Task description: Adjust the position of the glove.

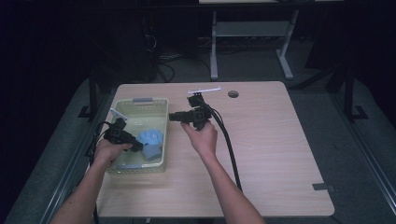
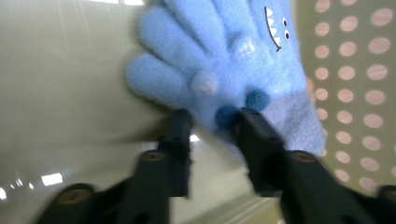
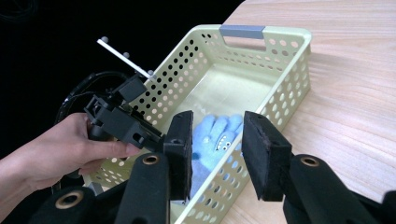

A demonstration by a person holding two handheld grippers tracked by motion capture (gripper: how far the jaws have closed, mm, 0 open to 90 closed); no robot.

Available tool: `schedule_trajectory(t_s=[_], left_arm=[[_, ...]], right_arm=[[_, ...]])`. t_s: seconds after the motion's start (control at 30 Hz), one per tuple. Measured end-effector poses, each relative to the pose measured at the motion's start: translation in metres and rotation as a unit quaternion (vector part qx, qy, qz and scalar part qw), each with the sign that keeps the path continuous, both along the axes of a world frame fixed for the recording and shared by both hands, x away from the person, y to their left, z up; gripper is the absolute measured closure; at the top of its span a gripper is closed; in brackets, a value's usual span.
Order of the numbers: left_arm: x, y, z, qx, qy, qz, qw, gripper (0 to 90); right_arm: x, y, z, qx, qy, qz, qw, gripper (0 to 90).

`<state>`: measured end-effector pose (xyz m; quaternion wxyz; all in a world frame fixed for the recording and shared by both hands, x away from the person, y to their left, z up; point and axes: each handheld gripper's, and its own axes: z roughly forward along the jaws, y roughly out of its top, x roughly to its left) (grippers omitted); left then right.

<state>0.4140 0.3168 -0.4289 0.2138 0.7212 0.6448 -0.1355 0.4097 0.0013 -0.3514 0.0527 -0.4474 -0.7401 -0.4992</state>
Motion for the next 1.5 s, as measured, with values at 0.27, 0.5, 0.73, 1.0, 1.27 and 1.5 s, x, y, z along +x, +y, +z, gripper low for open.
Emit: schedule_trajectory(t_s=[0.27,0.5,0.73,1.0,1.27,1.5], left_arm=[[-0.001,-0.003,0.005,0.001,-0.038,0.0,0.9993,88.0],[0.004,-0.016,0.006,0.009,-0.063,-0.034,0.9974,86.8],[0.004,-0.022,0.005,0.018,-0.083,-0.047,0.9953,78.4],[0.002,-0.019,0.011,0.006,-0.114,-0.038,0.9928,67.5],[-0.002,-0.007,0.025,0.006,-0.134,-0.018,0.9907,58.5],[-0.008,-0.005,0.039,-0.008,-0.161,-0.028,0.9865,55.3]], right_arm=[[-0.001,-0.005,-0.002,0.0,-0.001,-0.006,1.0,63.4],[-0.002,-0.011,-0.002,-0.004,-0.002,-0.008,1.0,63.3],[-0.003,-0.02,-0.003,-0.007,0.002,-0.012,0.9999,62.9],[-0.004,-0.028,-0.006,-0.003,0.005,-0.015,0.9999,60.9],[-0.004,-0.041,-0.011,0.002,0.014,-0.018,0.9997,57.1],[-0.006,-0.063,-0.017,0.006,0.024,-0.035,0.9991,54.4]])
